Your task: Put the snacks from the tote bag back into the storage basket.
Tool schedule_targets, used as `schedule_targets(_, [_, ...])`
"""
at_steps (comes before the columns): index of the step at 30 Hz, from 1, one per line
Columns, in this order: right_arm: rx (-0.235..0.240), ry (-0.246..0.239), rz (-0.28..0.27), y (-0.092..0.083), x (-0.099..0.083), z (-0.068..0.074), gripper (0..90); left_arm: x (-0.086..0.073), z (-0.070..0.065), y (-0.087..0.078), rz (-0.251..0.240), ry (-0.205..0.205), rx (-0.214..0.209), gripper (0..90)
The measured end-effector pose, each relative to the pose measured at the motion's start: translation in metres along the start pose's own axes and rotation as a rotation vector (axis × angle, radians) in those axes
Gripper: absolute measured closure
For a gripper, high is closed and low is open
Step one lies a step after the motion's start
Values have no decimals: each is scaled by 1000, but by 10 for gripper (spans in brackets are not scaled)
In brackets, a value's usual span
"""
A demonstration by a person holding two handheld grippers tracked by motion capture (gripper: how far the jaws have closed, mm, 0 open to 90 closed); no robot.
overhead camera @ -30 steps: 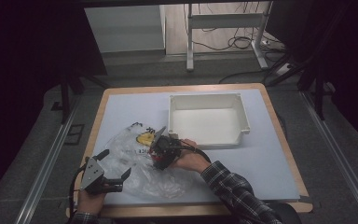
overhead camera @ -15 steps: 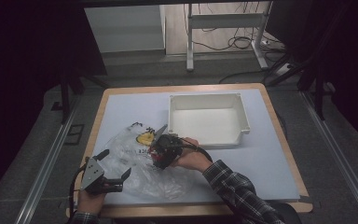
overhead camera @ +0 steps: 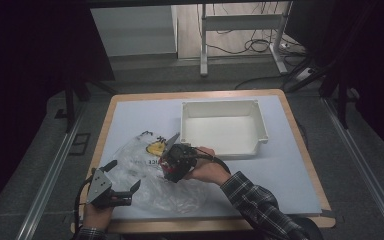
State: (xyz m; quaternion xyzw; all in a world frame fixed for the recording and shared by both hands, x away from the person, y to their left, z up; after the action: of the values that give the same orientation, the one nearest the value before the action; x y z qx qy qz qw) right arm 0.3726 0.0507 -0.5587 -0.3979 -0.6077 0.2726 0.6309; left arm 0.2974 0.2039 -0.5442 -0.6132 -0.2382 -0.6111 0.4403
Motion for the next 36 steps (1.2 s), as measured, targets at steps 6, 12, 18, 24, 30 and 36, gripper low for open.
schedule_targets(6, [-8,-5,-7,-8,0,1,257,0,0,0,-2,-3,0,0])
schedule_targets(12, [-12,2,-11,-16,-4,1,257,0,-1,0,-2,-3,-1,0])
schedule_targets(18, [-15,7,-15,-21,-8,1,257,0,-1,0,-1,-2,0,0])
schedule_targets(24, [-22,15,-20,-28,-11,-1,257,0,-1,1,0,-1,0,0])
schedule_targets(30, [-30,14,-23,-34,-15,-3,256,0,-1,1,1,-1,-1,0])
schedule_targets(36, [-35,15,-22,-39,-19,-6,257,0,-1,1,1,-1,0,0])
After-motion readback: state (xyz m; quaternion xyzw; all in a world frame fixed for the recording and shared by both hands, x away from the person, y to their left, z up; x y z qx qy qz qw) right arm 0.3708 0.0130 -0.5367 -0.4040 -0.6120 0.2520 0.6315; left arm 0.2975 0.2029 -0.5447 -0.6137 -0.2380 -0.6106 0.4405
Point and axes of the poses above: each handheld gripper's, and its own axes: y roughly forward along the jaws, x roughly out of its top, z roughly to its left, the point moved 9 cm from there along y, roughly forward along the jaws, and after that the axes turned 2 degrees about -z, right-handed, at the moved point
